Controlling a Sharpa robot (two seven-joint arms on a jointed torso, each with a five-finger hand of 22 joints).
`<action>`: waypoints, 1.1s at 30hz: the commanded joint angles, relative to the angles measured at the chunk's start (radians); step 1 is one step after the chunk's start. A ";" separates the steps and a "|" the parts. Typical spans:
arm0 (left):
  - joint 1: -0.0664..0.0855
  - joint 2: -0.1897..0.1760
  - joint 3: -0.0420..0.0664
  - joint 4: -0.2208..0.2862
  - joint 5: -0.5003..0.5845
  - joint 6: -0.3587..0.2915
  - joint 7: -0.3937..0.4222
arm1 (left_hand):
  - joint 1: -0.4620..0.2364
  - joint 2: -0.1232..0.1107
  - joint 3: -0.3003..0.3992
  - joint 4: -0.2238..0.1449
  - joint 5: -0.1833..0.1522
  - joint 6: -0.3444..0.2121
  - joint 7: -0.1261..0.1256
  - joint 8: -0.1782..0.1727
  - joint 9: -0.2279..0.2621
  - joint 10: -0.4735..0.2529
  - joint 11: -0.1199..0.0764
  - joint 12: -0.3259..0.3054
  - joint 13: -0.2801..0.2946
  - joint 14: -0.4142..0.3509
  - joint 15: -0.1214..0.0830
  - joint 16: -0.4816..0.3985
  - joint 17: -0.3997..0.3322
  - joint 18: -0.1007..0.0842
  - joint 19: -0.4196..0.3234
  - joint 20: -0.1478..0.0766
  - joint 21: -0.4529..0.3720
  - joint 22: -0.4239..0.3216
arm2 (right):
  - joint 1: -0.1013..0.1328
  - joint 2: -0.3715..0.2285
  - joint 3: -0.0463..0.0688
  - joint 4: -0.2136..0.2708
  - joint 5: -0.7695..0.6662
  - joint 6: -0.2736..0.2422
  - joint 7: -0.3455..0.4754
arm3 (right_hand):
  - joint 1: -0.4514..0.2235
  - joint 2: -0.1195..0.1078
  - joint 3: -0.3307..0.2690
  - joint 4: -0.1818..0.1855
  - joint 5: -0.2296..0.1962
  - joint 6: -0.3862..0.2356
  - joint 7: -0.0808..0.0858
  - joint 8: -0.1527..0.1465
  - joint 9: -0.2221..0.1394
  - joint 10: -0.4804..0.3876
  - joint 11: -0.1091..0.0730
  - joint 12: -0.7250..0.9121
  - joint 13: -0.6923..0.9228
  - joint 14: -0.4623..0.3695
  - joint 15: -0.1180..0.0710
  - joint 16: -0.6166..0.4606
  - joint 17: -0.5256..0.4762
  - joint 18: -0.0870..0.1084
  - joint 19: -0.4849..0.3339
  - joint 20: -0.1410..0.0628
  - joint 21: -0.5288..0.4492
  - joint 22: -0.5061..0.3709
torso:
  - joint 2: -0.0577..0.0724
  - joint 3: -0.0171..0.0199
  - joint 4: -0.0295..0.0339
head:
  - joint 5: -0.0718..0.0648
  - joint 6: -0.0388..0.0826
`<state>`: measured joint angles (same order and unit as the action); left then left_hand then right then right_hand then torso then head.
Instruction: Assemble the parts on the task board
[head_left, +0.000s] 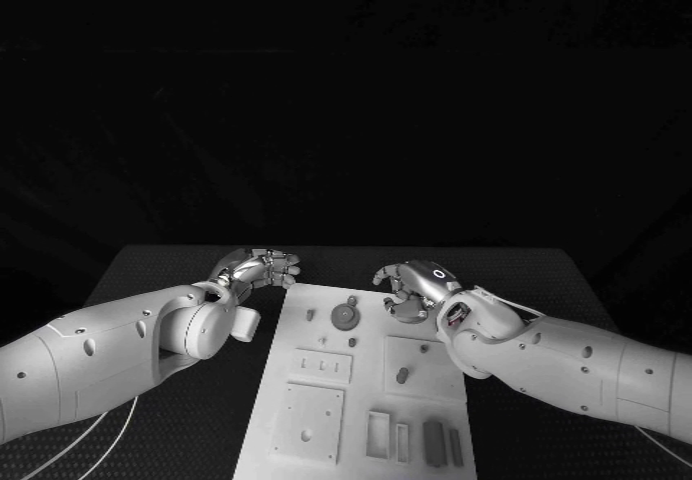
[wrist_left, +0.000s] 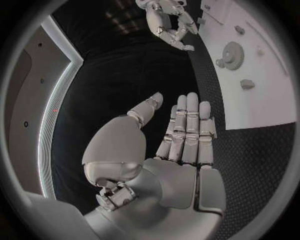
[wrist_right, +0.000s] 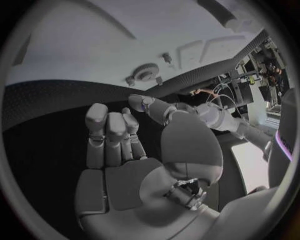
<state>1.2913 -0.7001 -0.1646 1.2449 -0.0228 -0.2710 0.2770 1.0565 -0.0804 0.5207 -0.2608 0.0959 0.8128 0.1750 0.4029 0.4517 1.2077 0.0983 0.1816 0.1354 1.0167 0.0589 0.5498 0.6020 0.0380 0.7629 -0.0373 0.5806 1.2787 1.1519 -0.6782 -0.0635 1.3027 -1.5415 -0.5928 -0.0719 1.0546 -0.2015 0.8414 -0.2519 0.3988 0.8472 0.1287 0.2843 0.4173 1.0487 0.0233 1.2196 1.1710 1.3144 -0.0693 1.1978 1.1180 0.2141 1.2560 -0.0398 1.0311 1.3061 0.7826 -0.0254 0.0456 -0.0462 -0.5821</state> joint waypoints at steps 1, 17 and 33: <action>0.001 0.001 0.001 -0.002 0.002 0.011 0.011 | -0.006 0.001 0.003 0.002 -0.003 -0.005 0.000 -0.003 0.001 -0.001 0.003 -0.003 0.000 0.000 0.001 0.005 0.001 0.015 -0.004 -0.002 0.004 -0.002 | 0.005 -0.040 0.005 0.014 0.165 0.016 0.132 | 0.000 -0.018 -0.013 0.011 -0.038 0.022 0.024 -0.001 -0.001 -0.035 0.018 -0.005 0.001 0.005 0.001 -0.007 0.002 0.048 -0.001 -0.006 -0.003 -0.002 | -0.001 0.0009 -0.0040 | -0.007 0.006; 0.000 0.008 0.000 -0.020 0.002 0.018 0.013 | -0.004 0.000 0.004 0.000 -0.004 -0.002 -0.002 -0.002 0.003 0.002 0.002 -0.003 0.001 0.000 0.001 0.005 0.001 0.014 -0.005 -0.002 0.004 -0.002 | -0.016 -0.195 0.011 -0.044 0.408 0.161 0.282 | -0.036 -0.024 -0.233 -0.006 -0.245 0.005 0.031 -0.001 -0.002 -0.072 0.024 -0.010 0.007 -0.021 0.006 -0.019 0.015 0.048 -0.046 -0.012 -0.012 0.008 | -0.007 0.0213 -0.0306 | -0.018 0.011; -0.006 0.010 0.000 -0.028 0.002 0.026 0.010 | -0.005 0.000 0.003 0.000 -0.005 -0.004 -0.001 -0.003 0.003 0.001 0.002 -0.003 0.000 0.000 0.001 0.005 0.001 0.014 -0.005 -0.002 0.005 -0.002 | -0.088 -0.157 0.011 -0.137 0.431 0.183 0.295 | -0.017 -0.015 -0.322 -0.034 -0.249 -0.012 0.034 -0.005 -0.003 -0.092 0.027 -0.010 0.009 -0.038 0.009 -0.025 0.023 0.048 -0.070 -0.010 -0.020 0.012 | -0.002 0.0388 -0.0377 | -0.008 0.004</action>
<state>1.2856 -0.6908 -0.1651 1.2164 -0.0228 -0.2638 0.2783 1.0565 -0.0803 0.5207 -0.2608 0.0959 0.8128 0.1750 0.4029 0.4536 1.2077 0.0983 0.1816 0.1355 1.0167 0.0589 0.5498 0.6026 0.0380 0.7629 -0.0373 0.5806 1.2779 1.0645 -0.8380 -0.0537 1.1702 -1.1274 -0.4347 0.2006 1.0294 -0.2181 0.5230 -0.2867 0.1548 0.8276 0.1480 0.2843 0.4157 1.0321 0.0322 1.2147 1.1786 1.2824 -0.0589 1.1793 1.1403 0.1954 1.1959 -0.0485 1.0155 1.3080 0.7786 0.0085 0.0092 -0.0555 -0.5751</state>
